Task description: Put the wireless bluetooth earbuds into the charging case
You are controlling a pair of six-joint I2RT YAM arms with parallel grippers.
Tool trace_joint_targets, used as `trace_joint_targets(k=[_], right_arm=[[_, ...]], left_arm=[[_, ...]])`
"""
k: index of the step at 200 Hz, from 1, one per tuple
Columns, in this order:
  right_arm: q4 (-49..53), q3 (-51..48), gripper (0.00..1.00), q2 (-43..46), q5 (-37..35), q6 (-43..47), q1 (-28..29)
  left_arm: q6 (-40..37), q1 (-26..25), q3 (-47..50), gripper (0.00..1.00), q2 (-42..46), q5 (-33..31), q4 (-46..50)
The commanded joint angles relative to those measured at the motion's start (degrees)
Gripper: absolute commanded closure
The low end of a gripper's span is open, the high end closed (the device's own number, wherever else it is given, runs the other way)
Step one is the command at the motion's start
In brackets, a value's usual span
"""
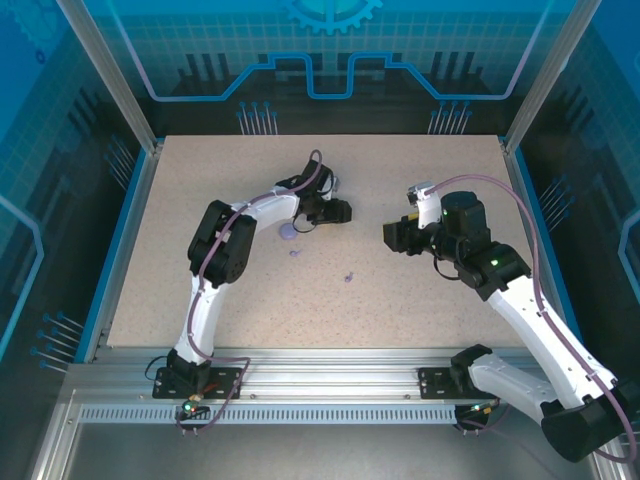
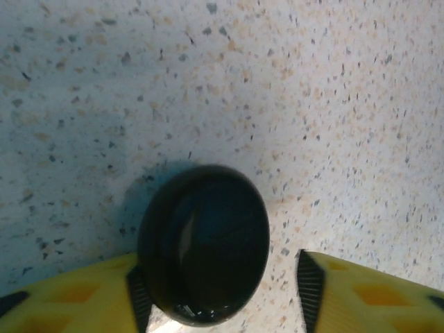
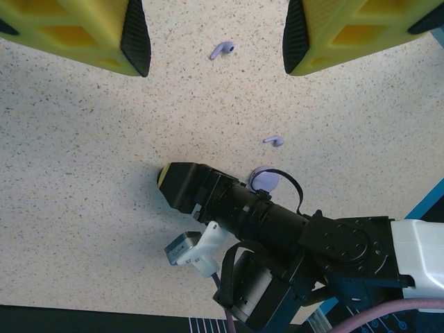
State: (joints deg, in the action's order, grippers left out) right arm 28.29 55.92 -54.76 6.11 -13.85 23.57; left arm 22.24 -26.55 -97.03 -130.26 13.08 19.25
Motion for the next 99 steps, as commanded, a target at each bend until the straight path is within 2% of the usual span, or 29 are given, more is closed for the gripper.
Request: trace_joint_targets(k=[1, 54, 99], right_arm=[[1.06, -0.67, 0.44, 0.05, -0.84, 1.02, -0.54], [1.11, -1.26, 0.44, 0.18, -1.05, 1.09, -0.64], [0.66, -1.87, 0.42, -1.31, 0.45, 1.29, -0.79]], left_arm=[[-0.78, 0.66, -0.39, 0.34, -0.34, -4.7, 2.83], [-5.01, 0.71, -0.28, 0.25, 3.97, -8.58, 5.09], [-5.52, 2.06, 6.18, 0.25, 14.37, -9.19, 2.9]])
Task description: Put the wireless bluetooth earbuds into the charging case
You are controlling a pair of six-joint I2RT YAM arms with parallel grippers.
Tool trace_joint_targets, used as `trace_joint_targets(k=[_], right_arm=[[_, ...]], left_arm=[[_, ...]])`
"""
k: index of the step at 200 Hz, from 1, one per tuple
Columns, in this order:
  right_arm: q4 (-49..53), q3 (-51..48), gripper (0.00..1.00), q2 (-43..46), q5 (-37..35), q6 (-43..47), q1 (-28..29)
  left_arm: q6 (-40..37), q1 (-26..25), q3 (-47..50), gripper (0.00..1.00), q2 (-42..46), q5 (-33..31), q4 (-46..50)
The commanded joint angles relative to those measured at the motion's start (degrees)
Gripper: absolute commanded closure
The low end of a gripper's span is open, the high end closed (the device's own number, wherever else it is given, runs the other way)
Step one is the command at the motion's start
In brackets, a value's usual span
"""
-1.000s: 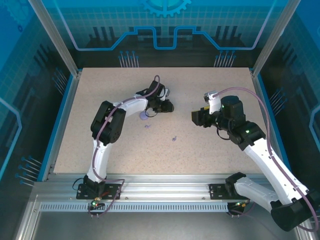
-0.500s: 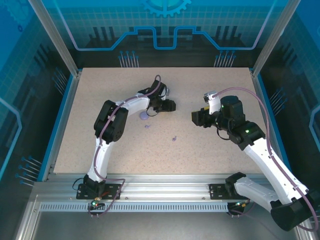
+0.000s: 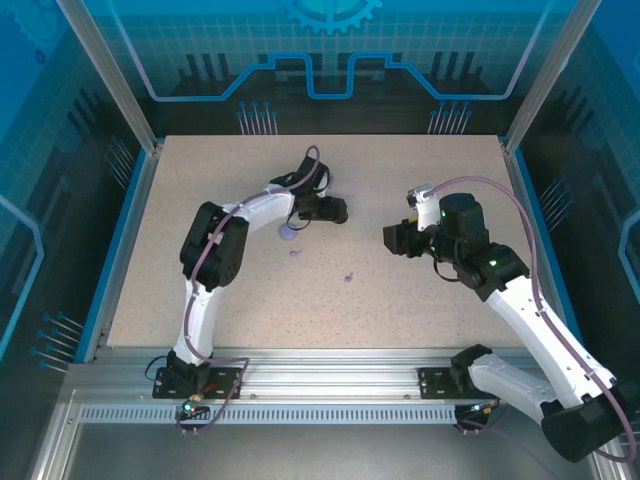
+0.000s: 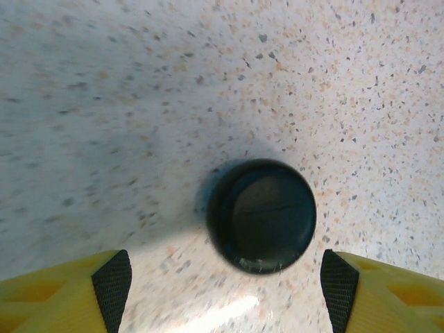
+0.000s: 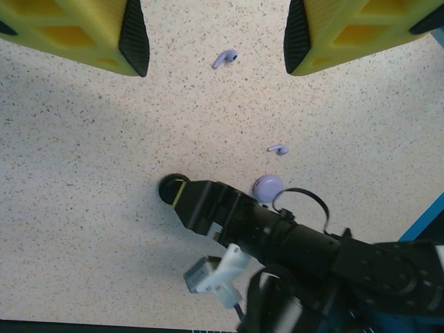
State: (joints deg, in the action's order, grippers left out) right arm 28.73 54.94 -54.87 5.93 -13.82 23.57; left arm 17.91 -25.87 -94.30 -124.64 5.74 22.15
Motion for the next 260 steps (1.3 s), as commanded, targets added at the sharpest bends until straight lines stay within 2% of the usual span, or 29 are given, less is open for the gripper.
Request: trace_joint_targets(k=[1, 42, 78, 96, 112, 151, 170, 187, 229, 260], right_arm=[[0.2, -0.84, 0.41, -1.38, 0.77, 1.31, -0.8], [0.45, 1.12, 0.4, -9.18, 4.09, 1.03, -0.11], [-1.89, 4.49, 0.4, -18.23, 5.38, 1.65, 1.61], [-2.21, 7.7, 0.41, -24.04, 6.06, 2.47, 2.54], [-1.8, 11.85, 0.43, -29.88, 7.47, 3.49, 3.13], [2.47, 26.41, 0.48, -45.34, 9.75, 5.51, 4.67], [5.39, 34.56, 0.54, -53.14, 11.56, 6.16, 5.24], [8.26, 42.67, 0.57, -60.4, 13.85, 6.38, 5.5], [16.66, 64.03, 0.57, -77.41, 16.71, 5.95, 7.44], [21.36, 77.84, 0.57, -88.24, 18.6, 3.65, 8.24]], left_arm=[[-1.12, 1.45, 3.7, 0.25, 9.04, -1.82, -0.14], [3.48, 6.78, 14.73, 0.27, 19.64, 2.49, -7.02], [6.7, 10.65, 21.75, 0.27, 26.35, 3.23, -4.18], [7.77, 11.81, 26.08, 0.27, 29.27, 5.05, -5.02], [8.49, 12.75, 29.07, 0.3, 29.93, 9.49, -6.19], [11.5, 14.47, 35.88, 0.44, 28.76, 16.46, -12.83], [13.32, 14.79, 38.48, 0.48, 28.19, 17.86, -16.14], [13.89, 14.88, 39.4, 0.53, 26.82, 18.9, -17.49], [15.3, 15.06, 40.14, 0.53, 23.9, 19.5, -20.4], [17.3, 15.83, 39.21, 0.55, 20.17, 22.22, -22.86]])
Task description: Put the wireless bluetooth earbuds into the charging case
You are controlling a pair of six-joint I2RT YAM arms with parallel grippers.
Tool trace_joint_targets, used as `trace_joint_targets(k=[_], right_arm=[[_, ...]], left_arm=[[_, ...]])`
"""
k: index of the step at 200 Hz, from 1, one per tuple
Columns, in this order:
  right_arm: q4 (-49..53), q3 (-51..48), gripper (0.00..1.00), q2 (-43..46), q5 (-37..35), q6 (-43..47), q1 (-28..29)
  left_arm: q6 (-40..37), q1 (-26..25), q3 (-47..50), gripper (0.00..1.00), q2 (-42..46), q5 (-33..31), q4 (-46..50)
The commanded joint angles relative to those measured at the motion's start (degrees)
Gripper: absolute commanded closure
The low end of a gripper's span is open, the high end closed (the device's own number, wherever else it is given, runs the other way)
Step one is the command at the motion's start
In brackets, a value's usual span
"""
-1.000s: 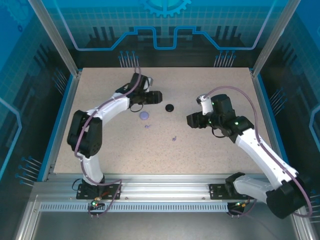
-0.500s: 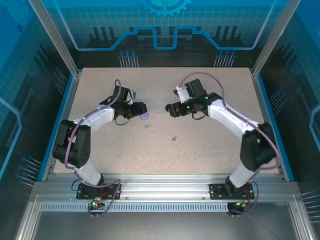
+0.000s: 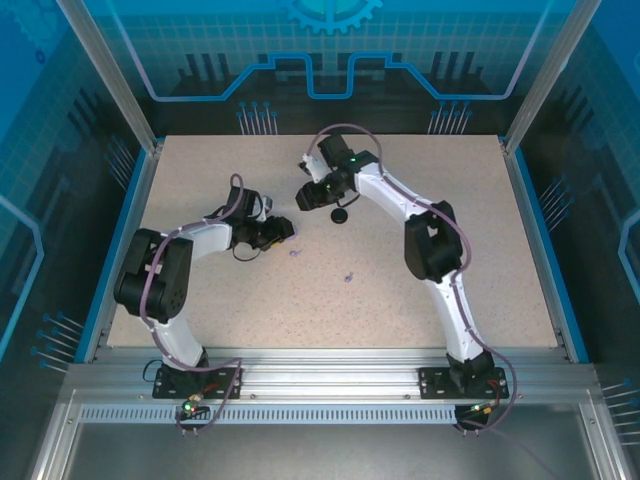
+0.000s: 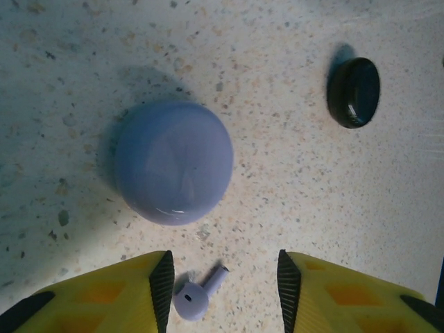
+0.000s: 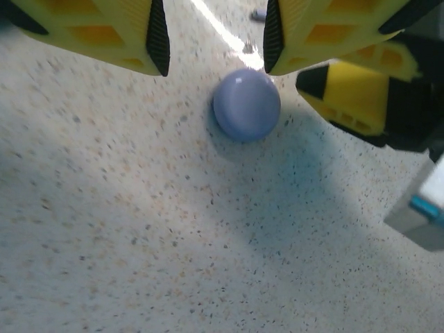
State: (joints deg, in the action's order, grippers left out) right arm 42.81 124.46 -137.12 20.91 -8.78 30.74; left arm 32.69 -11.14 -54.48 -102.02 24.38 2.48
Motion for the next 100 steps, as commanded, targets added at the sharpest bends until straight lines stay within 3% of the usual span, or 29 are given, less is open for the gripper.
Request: trace_joint_targets(k=[1, 40, 100], right_arm=[[7.33, 8.81, 0.57, -6.24, 3.71, -1.45, 1.03], [8.54, 18.07, 0.6, -13.65, 7.14, -3.98, 1.25], [6.86, 19.84, 0.63, -18.16, 10.26, -6.47, 1.58]], left_arm=[[2.58, 1.11, -0.57, 0.55, -2.55, 3.57, -3.27], [3.79, 1.12, -0.44, 0.6, -4.64, 3.75, -4.46], [3.19, 1.8, -0.85, 0.68, -5.04, 2.7, -3.2]])
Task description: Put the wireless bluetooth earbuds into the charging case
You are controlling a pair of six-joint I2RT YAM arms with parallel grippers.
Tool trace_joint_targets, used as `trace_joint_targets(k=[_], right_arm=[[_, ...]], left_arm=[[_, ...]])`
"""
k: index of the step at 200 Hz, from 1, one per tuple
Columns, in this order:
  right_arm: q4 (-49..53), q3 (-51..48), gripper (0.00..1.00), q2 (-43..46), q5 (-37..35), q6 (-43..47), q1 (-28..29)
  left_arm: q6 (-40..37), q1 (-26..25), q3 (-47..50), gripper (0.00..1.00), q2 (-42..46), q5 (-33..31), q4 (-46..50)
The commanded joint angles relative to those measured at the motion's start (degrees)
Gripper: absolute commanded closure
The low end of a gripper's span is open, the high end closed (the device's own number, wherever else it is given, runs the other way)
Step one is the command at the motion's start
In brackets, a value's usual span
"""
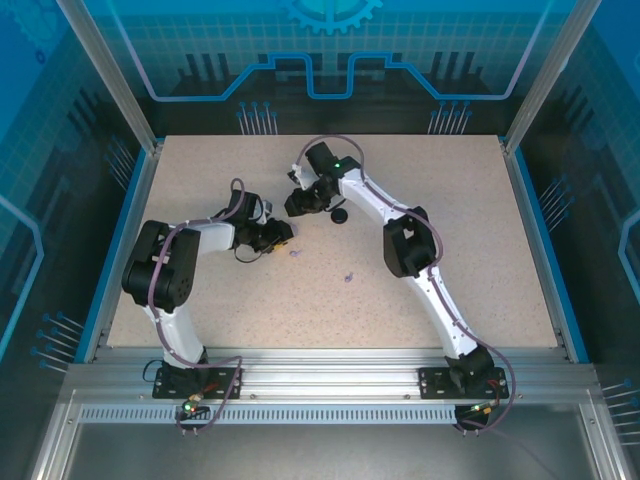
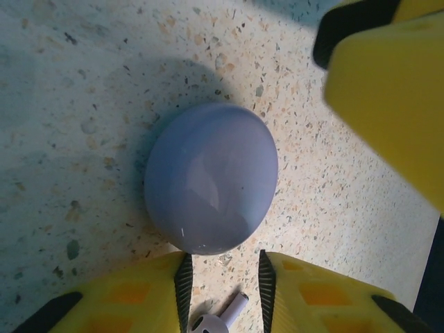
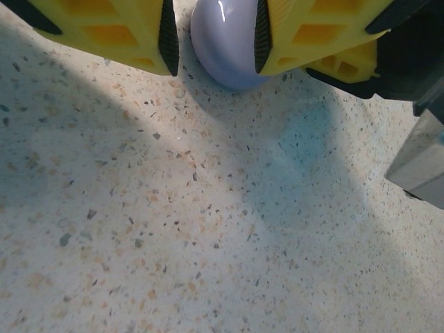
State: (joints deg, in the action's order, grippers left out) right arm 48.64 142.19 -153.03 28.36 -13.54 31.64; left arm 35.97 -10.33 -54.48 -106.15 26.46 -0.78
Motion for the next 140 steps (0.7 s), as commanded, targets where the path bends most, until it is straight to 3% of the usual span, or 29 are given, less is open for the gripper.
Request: trace_joint_targets(k=[1, 140], right_arm=[[1.02, 2.16, 0.63, -2.26, 2.82, -1.73, 0.7], [1.9, -6.3, 0.62, 3.1, 2.34, -0.52, 0.84]], left_arm=[[-0.14, 1.0, -0.87, 0.68, -0.95, 0.58, 0.11], [-0.48, 2.86, -4.61, 0.73, -3.71, -0.85, 1.91]])
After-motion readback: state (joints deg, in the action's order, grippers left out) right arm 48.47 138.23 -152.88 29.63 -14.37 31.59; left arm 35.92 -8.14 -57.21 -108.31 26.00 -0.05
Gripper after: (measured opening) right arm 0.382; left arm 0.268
